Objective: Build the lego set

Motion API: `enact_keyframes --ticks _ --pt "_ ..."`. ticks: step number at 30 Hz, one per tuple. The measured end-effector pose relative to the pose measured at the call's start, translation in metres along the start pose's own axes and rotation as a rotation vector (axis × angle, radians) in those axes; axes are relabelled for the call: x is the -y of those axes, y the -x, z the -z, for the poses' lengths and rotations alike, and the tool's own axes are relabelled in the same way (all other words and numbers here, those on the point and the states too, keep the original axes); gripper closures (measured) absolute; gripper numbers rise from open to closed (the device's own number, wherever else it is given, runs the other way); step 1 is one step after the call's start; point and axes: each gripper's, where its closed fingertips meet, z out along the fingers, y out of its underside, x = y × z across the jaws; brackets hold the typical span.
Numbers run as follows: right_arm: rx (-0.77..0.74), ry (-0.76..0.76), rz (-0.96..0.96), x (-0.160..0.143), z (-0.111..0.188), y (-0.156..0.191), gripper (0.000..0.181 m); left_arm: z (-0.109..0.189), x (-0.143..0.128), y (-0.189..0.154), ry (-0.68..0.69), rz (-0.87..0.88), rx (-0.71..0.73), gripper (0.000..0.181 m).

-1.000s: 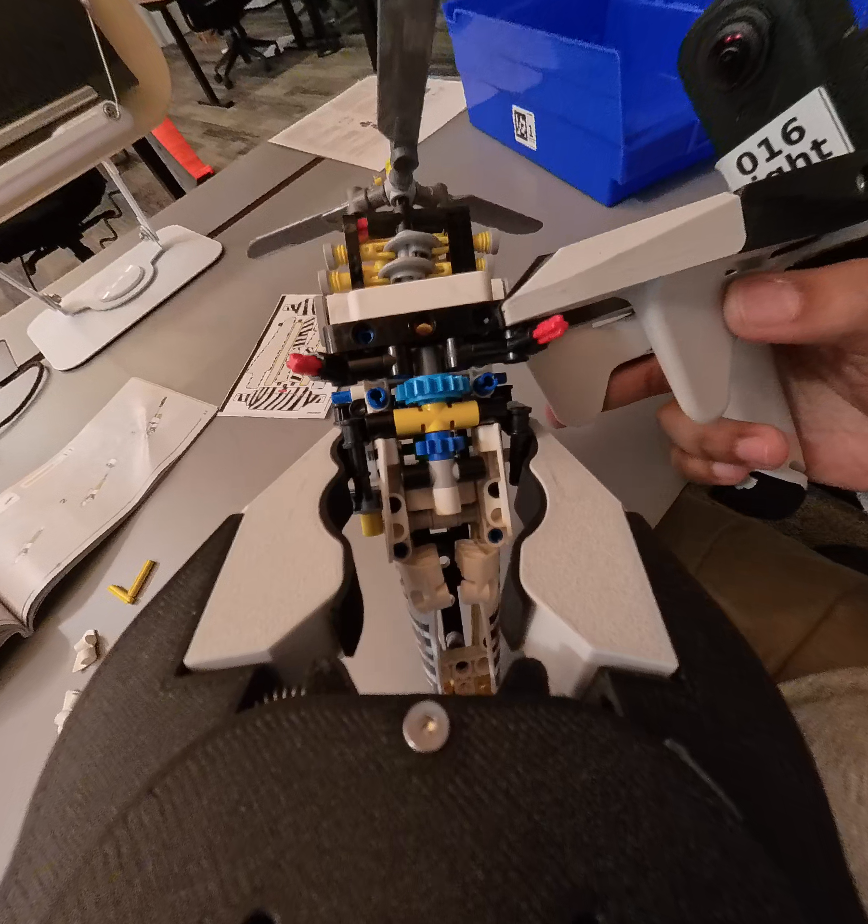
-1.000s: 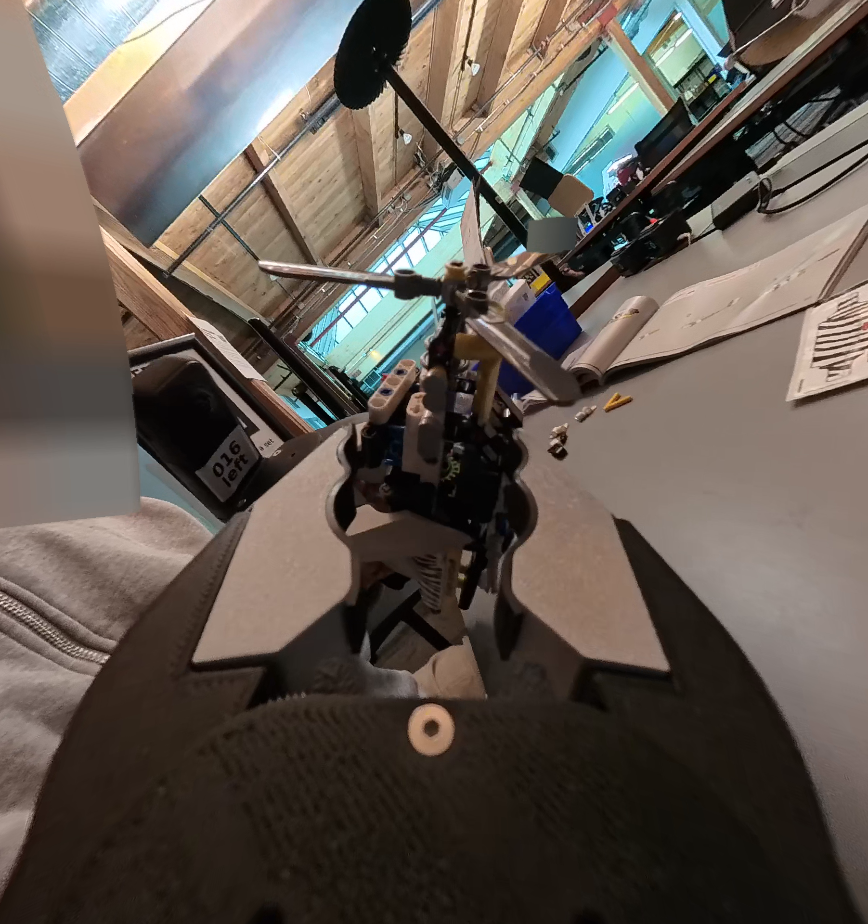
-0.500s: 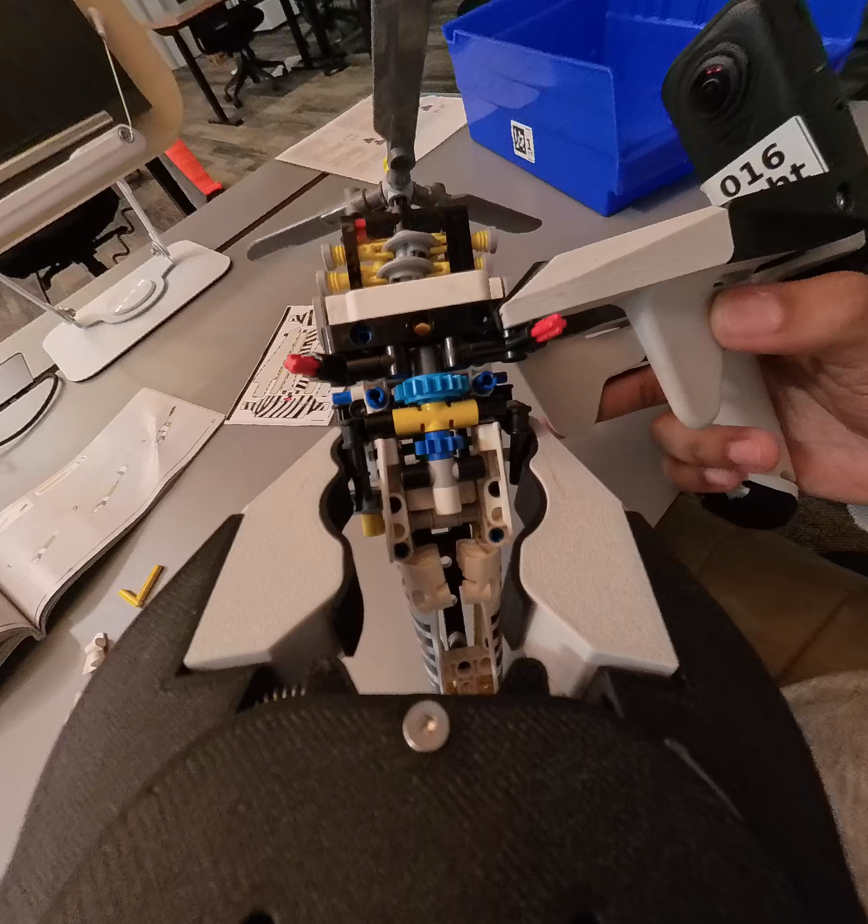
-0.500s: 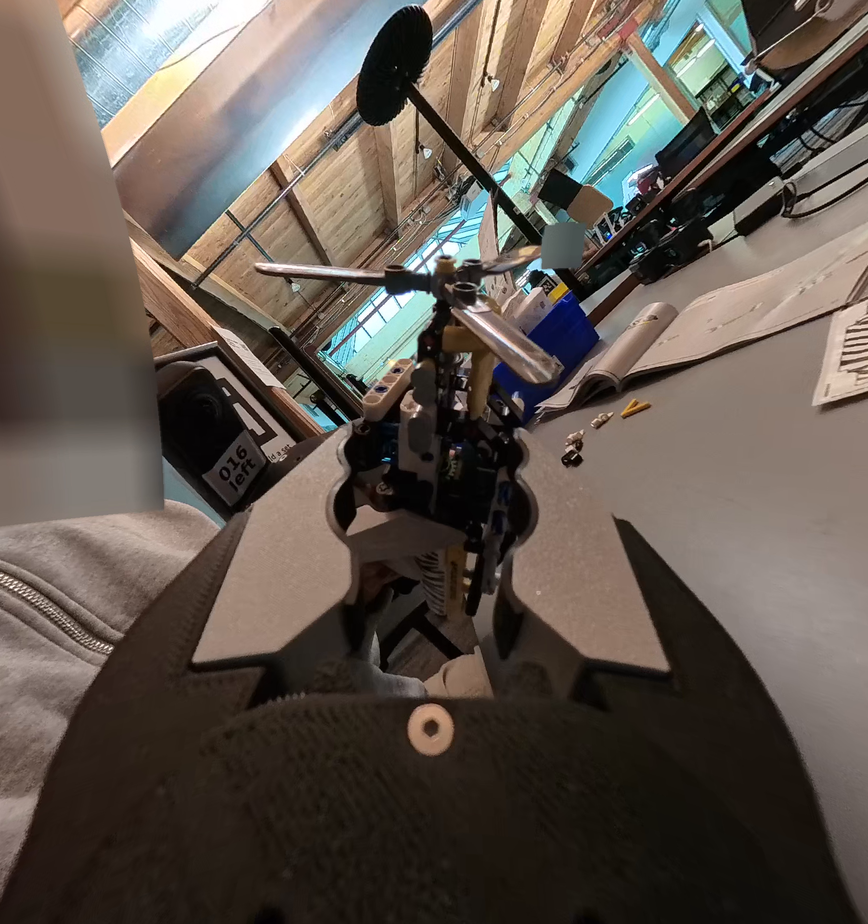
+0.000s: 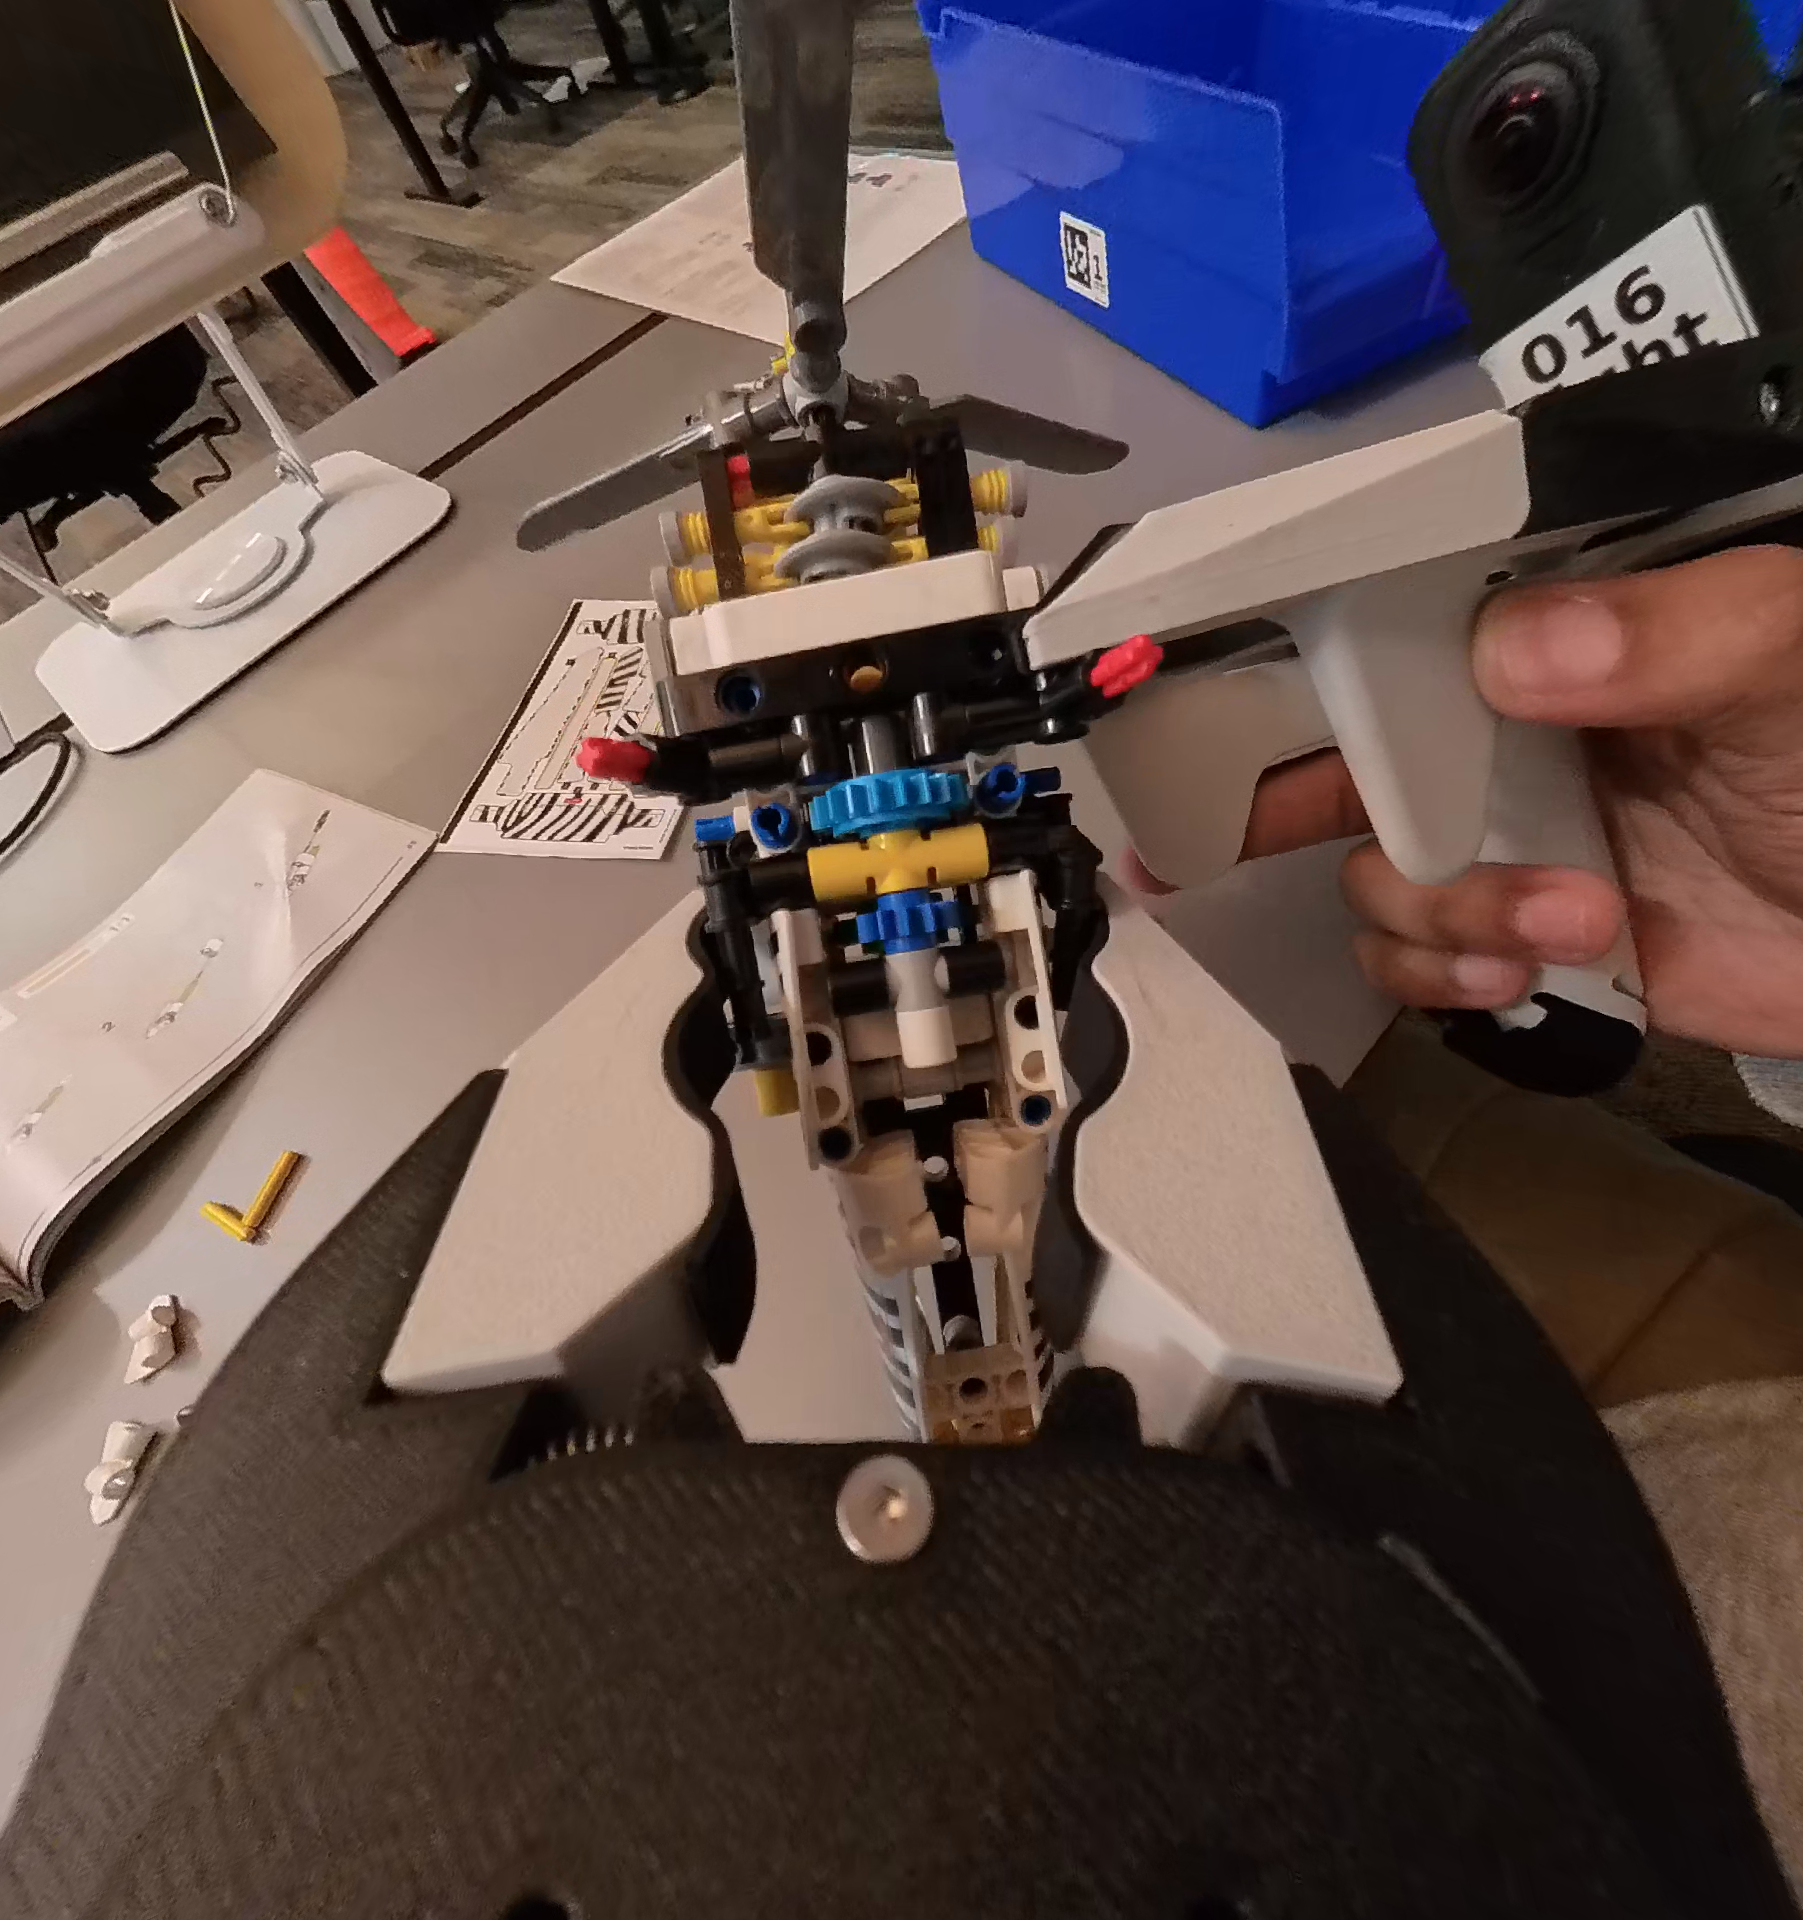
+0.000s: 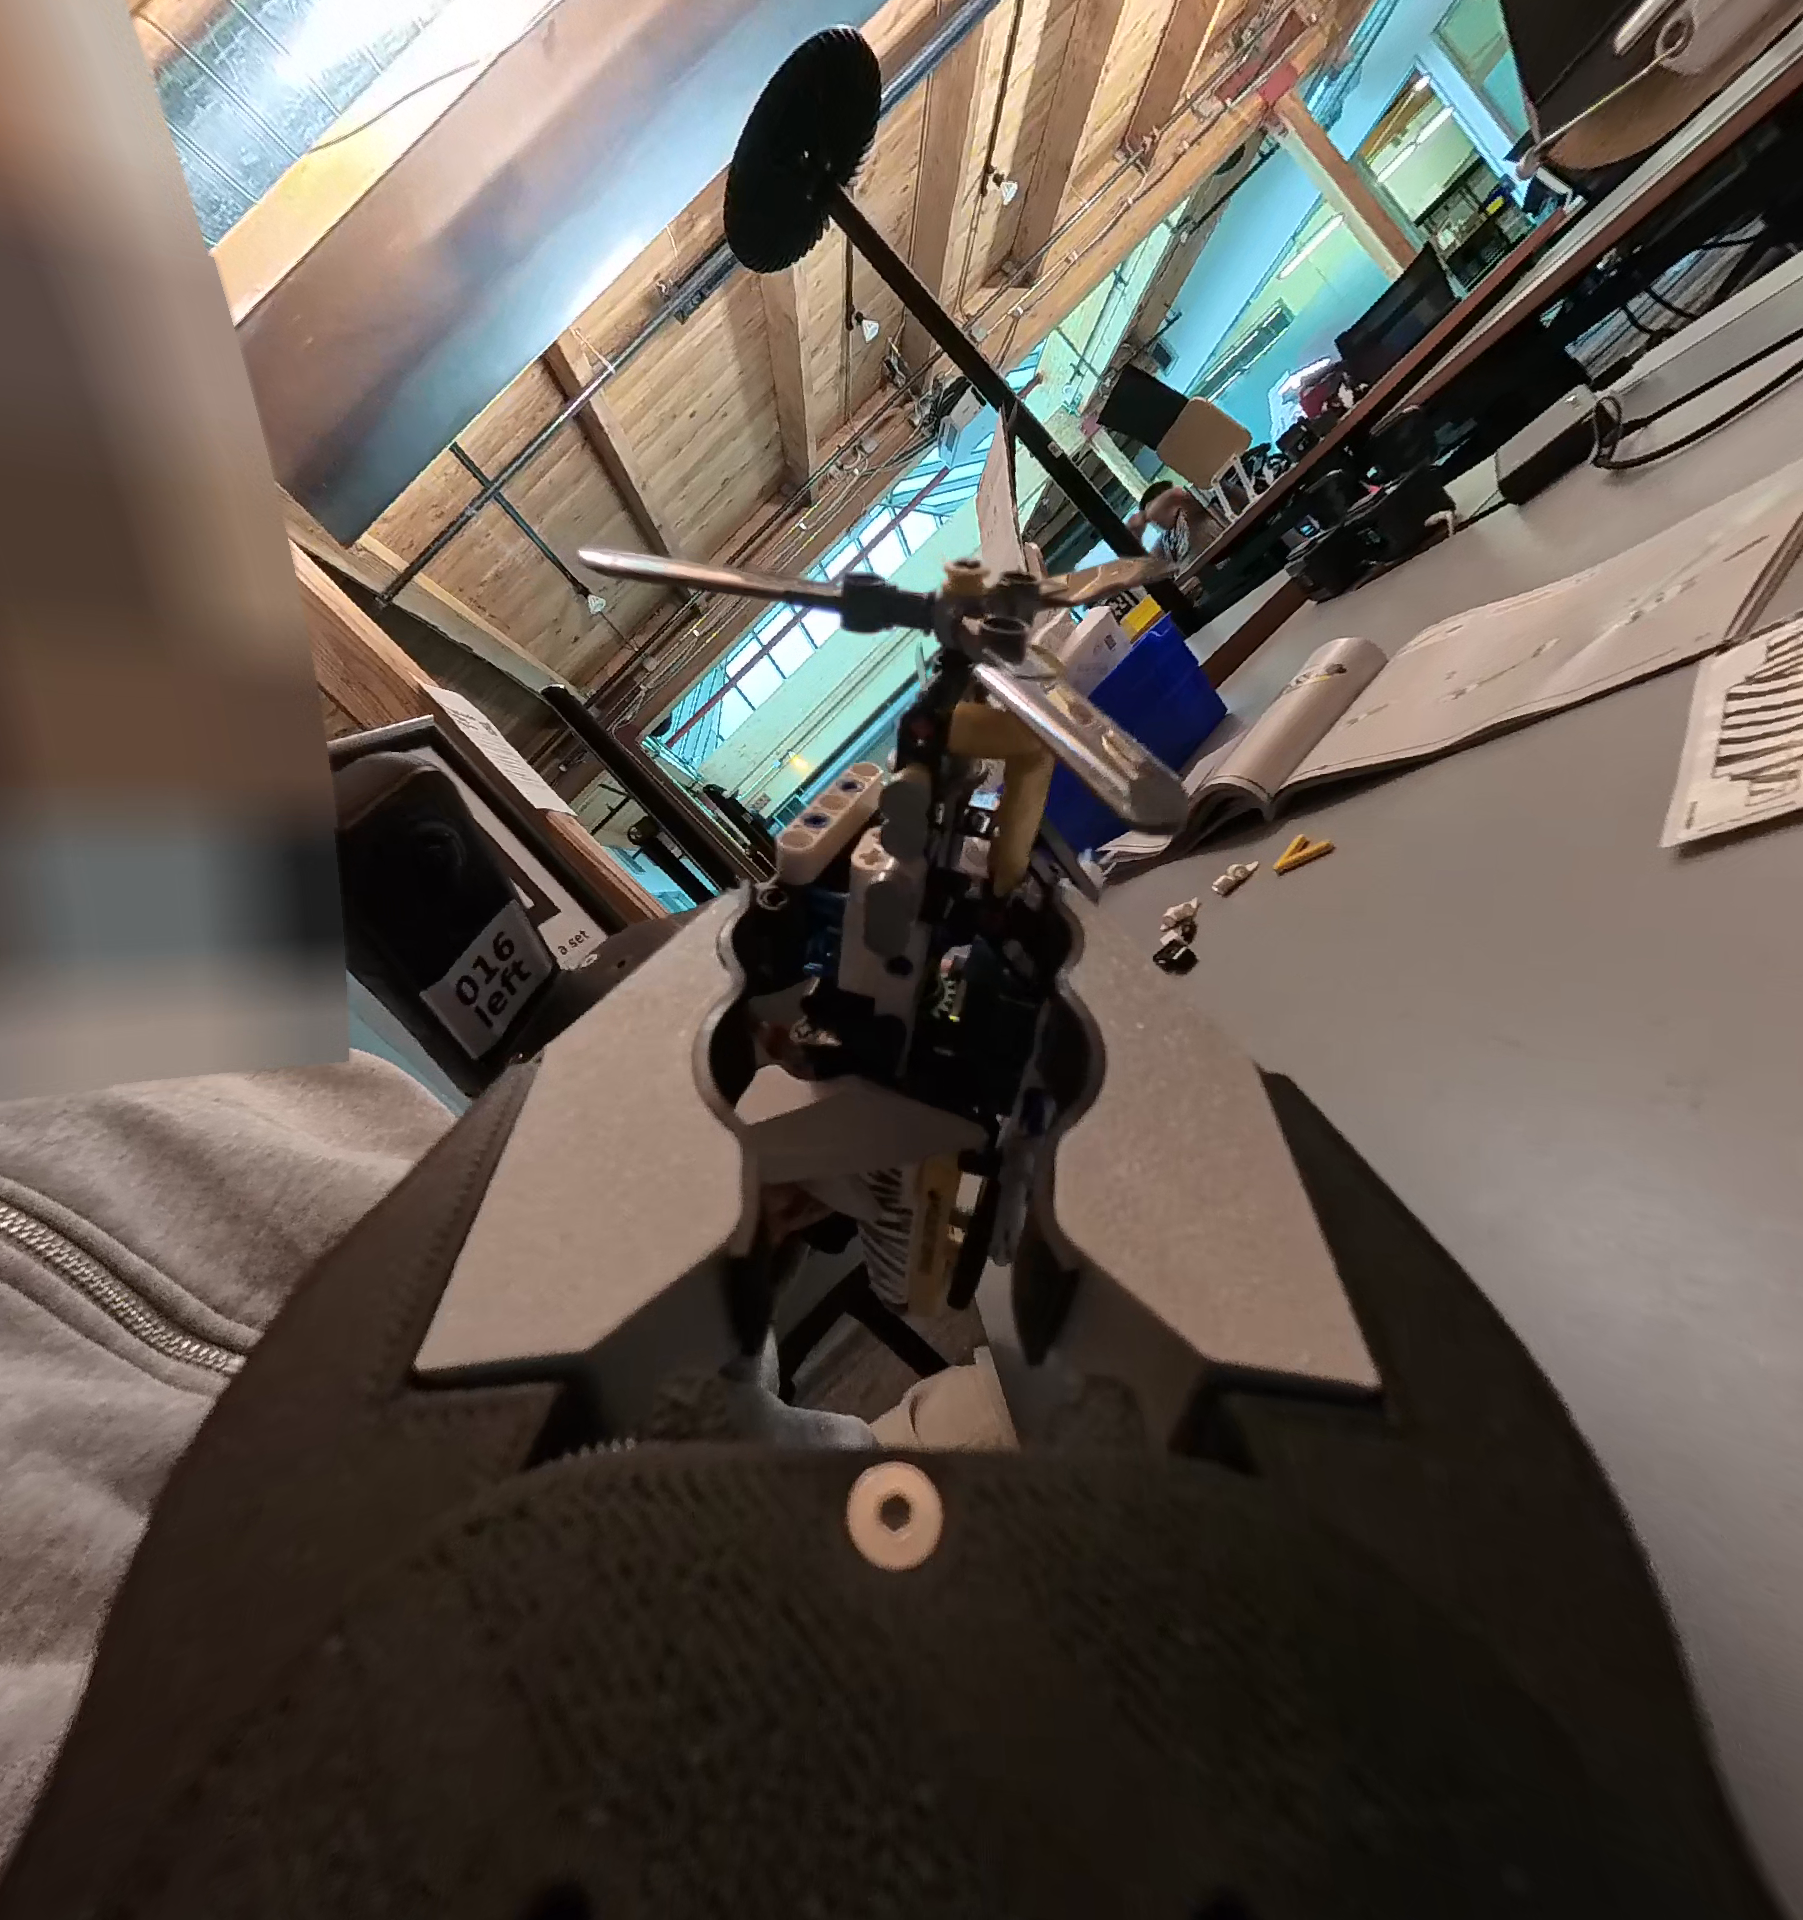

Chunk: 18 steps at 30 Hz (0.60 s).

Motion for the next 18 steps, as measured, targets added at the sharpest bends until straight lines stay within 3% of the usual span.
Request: enact_keyframes --ticks 18 --pt "-0.034 0.030 0.057 0.0007 -0.0005 0.0009 0.135 -0.0028 -0.0034 -0.0001 0.007 0.008 -0.005 0.120"
